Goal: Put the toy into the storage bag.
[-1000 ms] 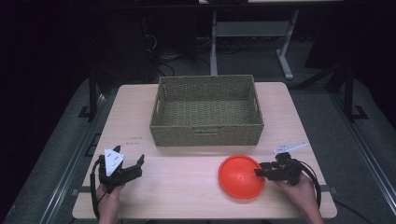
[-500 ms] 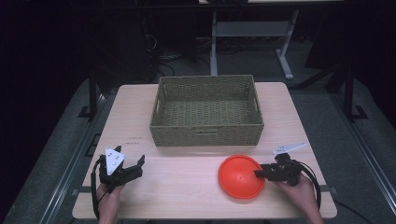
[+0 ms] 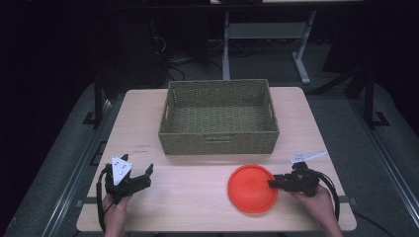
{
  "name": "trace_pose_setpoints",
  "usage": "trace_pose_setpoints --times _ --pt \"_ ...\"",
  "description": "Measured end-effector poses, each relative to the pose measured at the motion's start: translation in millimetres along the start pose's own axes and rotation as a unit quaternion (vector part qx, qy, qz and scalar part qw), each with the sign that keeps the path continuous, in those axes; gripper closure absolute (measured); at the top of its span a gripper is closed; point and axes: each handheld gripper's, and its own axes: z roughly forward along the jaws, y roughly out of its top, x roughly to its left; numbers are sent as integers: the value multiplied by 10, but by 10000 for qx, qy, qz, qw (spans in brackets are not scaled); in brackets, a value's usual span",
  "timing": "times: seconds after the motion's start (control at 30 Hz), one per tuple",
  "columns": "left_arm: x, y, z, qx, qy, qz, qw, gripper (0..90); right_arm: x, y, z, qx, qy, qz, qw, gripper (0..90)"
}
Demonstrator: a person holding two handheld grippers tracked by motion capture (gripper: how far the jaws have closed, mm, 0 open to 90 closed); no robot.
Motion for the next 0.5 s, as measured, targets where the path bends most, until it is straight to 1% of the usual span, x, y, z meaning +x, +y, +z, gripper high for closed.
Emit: trace_pose_setpoints --times 0.03,0.07,0.1,0.23,0.33,0.37,0.43,0.5 --pt "0 0 0 0 0 0 10000 127 0 0 0 0 0 0 10000 668" --pt "2 1 -1 9 5 -4 10000 127 2 1 5 36 -49 -11 10000 697" --pt "2 1 -1 9 5 -4 10000 127 2 1 2 9 -53 -25 10000 715" --pt "-2 1 5 -6 -9 6 10000 127 13 16 -19 -48 -23 -42 10000 747" --pt "-7 1 0 -27 -6 10 10000 127 49 40 -45 -124 15 -39 9999 777" --pt "-7 0 0 -28 -4 6 10000 127 57 45 -54 -156 31 -76 9998 786" --pt "-4 -1 -2 -12 -1 -11 10000 127 95 61 -81 -228 81 -53 9997 806" --pt "-1 -1 -5 -13 10 -5 10000 127 105 68 -89 -236 96 -43 9997 811"
